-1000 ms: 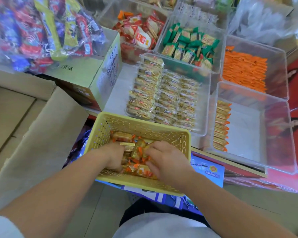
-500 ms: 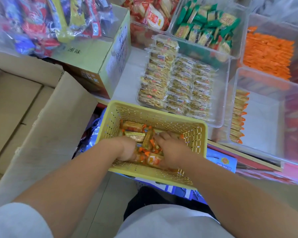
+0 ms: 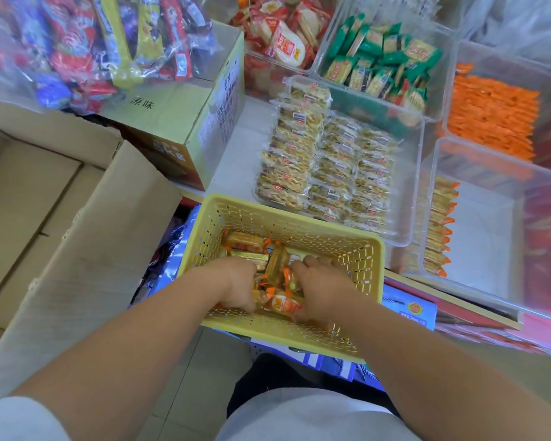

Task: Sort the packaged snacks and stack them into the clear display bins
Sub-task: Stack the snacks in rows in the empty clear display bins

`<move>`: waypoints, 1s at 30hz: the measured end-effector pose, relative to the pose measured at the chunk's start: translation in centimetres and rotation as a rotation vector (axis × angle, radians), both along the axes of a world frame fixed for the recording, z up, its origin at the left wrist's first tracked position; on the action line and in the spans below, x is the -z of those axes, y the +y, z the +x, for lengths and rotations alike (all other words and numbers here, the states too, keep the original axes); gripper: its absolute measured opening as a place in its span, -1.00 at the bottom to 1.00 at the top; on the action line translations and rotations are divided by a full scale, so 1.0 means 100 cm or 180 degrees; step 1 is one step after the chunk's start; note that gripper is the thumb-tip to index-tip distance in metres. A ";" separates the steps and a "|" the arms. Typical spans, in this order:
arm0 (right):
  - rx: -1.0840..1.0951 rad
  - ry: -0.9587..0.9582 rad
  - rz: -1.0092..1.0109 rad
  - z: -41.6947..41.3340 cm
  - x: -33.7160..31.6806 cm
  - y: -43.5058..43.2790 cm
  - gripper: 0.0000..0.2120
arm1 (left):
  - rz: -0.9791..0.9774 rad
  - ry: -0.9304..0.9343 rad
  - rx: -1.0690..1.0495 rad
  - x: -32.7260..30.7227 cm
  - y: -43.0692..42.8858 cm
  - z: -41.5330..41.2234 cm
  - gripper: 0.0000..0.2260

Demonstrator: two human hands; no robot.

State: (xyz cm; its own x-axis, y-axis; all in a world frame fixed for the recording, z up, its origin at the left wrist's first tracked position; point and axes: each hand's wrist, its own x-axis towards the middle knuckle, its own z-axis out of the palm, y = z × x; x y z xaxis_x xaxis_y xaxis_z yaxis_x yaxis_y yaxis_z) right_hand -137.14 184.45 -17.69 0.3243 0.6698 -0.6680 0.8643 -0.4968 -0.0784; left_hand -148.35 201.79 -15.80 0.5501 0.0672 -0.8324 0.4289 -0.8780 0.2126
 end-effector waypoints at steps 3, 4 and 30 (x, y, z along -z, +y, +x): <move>-0.0077 -0.0120 0.0205 0.002 -0.005 0.004 -0.32 | 0.0258 -0.0258 -0.0092 -0.019 0.003 -0.001 -0.53; -0.0137 -0.0151 0.0190 0.002 -0.007 0.006 -0.38 | 0.0300 -0.0407 -0.0241 -0.027 0.004 -0.002 -0.53; 0.3151 0.2701 0.2494 0.003 -0.170 -0.082 -0.74 | -0.3168 -0.2729 -0.5011 -0.106 -0.156 0.023 -0.46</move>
State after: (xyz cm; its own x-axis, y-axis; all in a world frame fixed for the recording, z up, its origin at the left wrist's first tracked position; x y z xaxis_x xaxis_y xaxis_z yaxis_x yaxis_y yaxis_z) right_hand -136.80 176.22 -0.72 0.5567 0.6833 -0.4724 -0.2164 -0.4298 -0.8766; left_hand -146.09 186.15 -5.24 0.6720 0.5562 -0.4890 0.0926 0.5920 0.8006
